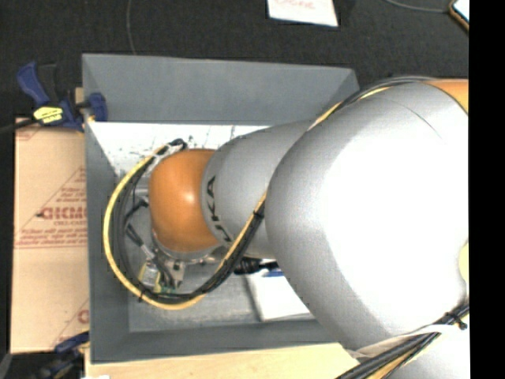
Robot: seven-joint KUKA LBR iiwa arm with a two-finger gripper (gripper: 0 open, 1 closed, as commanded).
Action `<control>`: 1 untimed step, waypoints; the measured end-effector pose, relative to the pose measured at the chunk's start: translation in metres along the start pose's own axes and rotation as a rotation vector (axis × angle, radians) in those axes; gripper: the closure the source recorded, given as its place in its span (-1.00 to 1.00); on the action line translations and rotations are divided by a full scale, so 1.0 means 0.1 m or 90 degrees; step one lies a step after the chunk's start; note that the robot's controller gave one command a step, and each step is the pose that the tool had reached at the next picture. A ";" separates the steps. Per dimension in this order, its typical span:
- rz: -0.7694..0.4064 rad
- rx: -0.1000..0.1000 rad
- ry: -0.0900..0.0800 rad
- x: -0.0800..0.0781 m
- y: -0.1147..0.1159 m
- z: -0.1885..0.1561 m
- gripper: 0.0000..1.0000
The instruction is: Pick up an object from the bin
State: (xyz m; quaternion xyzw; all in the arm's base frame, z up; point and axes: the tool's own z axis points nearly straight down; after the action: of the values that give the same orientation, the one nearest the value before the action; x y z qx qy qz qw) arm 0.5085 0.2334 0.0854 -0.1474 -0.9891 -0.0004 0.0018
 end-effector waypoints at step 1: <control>0.000 -0.002 -0.002 -0.01 0.01 -0.16 1.00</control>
Offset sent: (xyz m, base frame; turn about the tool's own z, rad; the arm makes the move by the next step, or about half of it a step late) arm 0.0015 0.0002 0.0650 0.0000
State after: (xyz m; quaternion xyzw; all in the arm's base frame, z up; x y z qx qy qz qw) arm 0.5100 0.2336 0.1014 -0.1475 -0.9891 -0.0017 -0.0003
